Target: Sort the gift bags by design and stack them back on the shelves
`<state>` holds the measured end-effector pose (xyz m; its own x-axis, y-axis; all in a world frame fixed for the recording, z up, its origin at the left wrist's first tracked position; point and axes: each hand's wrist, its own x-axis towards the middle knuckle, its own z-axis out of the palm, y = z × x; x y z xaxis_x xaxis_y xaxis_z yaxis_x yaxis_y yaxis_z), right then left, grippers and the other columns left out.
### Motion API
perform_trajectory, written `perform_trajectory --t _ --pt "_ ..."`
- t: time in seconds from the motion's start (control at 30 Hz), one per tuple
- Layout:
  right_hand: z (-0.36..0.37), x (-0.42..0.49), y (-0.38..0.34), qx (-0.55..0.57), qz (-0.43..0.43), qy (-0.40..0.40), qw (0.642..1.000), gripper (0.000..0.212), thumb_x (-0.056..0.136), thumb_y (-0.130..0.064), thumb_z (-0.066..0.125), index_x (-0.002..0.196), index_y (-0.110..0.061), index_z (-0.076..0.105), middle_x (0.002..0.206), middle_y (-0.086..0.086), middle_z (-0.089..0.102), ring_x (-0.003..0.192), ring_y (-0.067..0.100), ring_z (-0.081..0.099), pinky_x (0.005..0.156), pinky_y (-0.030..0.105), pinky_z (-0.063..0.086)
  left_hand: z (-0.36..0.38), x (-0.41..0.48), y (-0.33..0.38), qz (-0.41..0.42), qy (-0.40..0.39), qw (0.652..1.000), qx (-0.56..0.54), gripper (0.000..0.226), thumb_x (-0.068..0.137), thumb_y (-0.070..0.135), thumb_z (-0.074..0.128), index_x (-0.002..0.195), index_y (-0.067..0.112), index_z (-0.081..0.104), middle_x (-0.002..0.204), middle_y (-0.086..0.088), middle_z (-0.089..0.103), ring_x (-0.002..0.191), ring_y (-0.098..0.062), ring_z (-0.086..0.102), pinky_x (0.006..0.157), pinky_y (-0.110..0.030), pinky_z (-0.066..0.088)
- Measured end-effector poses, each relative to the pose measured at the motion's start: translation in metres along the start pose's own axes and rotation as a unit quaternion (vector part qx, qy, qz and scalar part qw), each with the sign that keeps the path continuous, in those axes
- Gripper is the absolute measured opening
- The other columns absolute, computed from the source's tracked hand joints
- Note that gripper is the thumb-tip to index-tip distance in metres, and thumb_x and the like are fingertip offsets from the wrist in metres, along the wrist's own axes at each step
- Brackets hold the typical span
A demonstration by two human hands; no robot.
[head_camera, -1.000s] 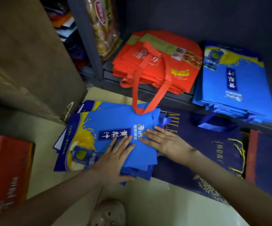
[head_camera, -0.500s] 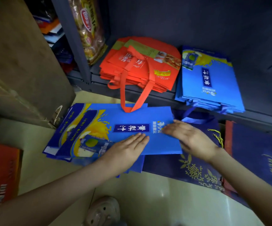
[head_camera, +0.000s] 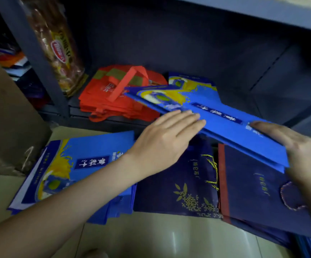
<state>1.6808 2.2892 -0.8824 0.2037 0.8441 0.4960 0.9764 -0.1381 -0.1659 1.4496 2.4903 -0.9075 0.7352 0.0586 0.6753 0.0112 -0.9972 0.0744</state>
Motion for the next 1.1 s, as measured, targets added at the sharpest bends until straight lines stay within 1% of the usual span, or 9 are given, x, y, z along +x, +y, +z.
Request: perform_trajectory --t 0.1,0.17,0.3,0.4,0.5,0.7,0.8,0.97,1.1 --pt "0.015 -0.012 0.012 -0.098 0.026 0.006 0.995 0.045 0.077 0.009 0.043 0.114 -0.003 0.067 0.116 0.009 0.068 0.109 0.015 0.057 0.091 0.021 0.043 0.032 0.002 -0.012 -0.045 -0.074 0.996 0.035 0.046 0.088 0.013 0.051 0.133 0.002 0.053 0.136 -0.018 0.052 0.126 -0.031 0.050 0.110 -0.041 0.032" --pt "0.038 -0.012 0.015 -0.119 0.029 -0.031 0.992 0.063 0.065 0.008 0.034 0.119 -0.003 0.065 0.117 0.011 0.067 0.111 0.021 0.060 0.091 0.025 0.041 0.053 -0.004 -0.019 -0.070 -0.147 0.985 0.057 0.051 0.087 0.017 0.050 0.135 0.003 0.050 0.140 -0.021 0.047 0.128 -0.033 0.048 0.111 -0.043 0.030" --pt "0.099 -0.005 0.024 -0.173 0.027 -0.137 0.975 0.054 0.074 0.002 0.041 0.123 -0.005 0.063 0.115 0.017 0.067 0.104 0.037 0.065 0.088 0.045 0.052 0.082 -0.025 -0.029 -0.141 -0.277 0.950 0.042 0.060 0.098 0.023 0.044 0.151 0.009 0.018 0.158 -0.014 0.011 0.146 -0.026 0.011 0.117 -0.034 -0.001" --pt "0.138 0.004 0.027 -0.194 0.075 -0.228 0.951 0.078 0.071 0.013 0.064 0.143 -0.008 0.041 0.139 0.016 0.050 0.129 0.035 0.048 0.105 0.046 0.038 0.094 -0.042 -0.038 -0.172 -0.315 0.933 0.042 0.060 0.102 0.027 0.034 0.152 0.012 0.007 0.160 -0.007 -0.001 0.147 -0.020 -0.003 0.116 -0.031 -0.009" --pt "0.167 0.016 0.032 -0.178 0.116 -0.347 0.914 0.083 0.092 -0.005 0.053 0.153 -0.017 -0.002 0.160 0.007 0.010 0.147 0.026 0.008 0.118 0.038 0.011 0.100 -0.062 -0.046 -0.190 -0.337 0.922 0.013 0.058 0.102 0.028 0.035 0.152 0.011 0.010 0.160 -0.007 0.001 0.147 -0.019 -0.002 0.113 -0.027 -0.013" --pt "0.201 0.057 0.063 -0.082 0.163 -0.402 0.897 0.093 0.090 -0.035 0.062 0.153 -0.017 -0.004 0.160 0.013 -0.001 0.147 0.028 -0.001 0.118 0.043 0.007 0.075 -0.123 -0.059 -0.239 -0.347 0.905 -0.052 0.084 0.087 0.067 0.008 0.152 0.015 0.015 0.159 0.002 0.001 0.145 -0.008 -0.006 0.109 -0.017 -0.019" --pt "0.212 0.078 0.051 -0.099 0.168 -0.376 0.906 0.096 0.088 -0.040 0.063 0.153 -0.020 -0.005 0.160 0.011 -0.005 0.147 0.027 -0.007 0.117 0.050 0.003 0.045 -0.168 -0.058 -0.239 -0.356 0.898 -0.100 0.088 0.086 0.073 0.023 0.152 0.016 0.011 0.158 0.003 -0.004 0.140 0.002 -0.020 0.112 -0.017 -0.019" --pt "0.230 0.062 -0.058 0.038 -0.079 -0.214 0.973 0.093 0.075 -0.028 0.073 0.150 -0.012 0.021 0.152 0.018 0.031 0.142 0.034 0.024 0.112 0.053 0.020 0.009 -0.247 -0.052 -0.205 -0.419 0.883 -0.053 0.106 0.078 0.082 0.037 0.151 0.009 0.015 0.159 -0.006 0.006 0.147 -0.018 -0.004 0.118 -0.034 -0.004" --pt "0.255 0.014 -0.154 0.135 -0.264 -0.322 0.899 0.083 0.079 -0.062 0.046 0.150 -0.026 0.021 0.154 0.004 0.030 0.143 0.023 0.021 0.116 0.040 0.007 0.000 -0.295 -0.054 -0.195 -0.466 0.863 0.026 0.100 0.079 0.065 0.048 0.152 0.010 0.008 0.156 -0.014 0.018 0.146 -0.028 0.009 0.117 -0.046 0.005"
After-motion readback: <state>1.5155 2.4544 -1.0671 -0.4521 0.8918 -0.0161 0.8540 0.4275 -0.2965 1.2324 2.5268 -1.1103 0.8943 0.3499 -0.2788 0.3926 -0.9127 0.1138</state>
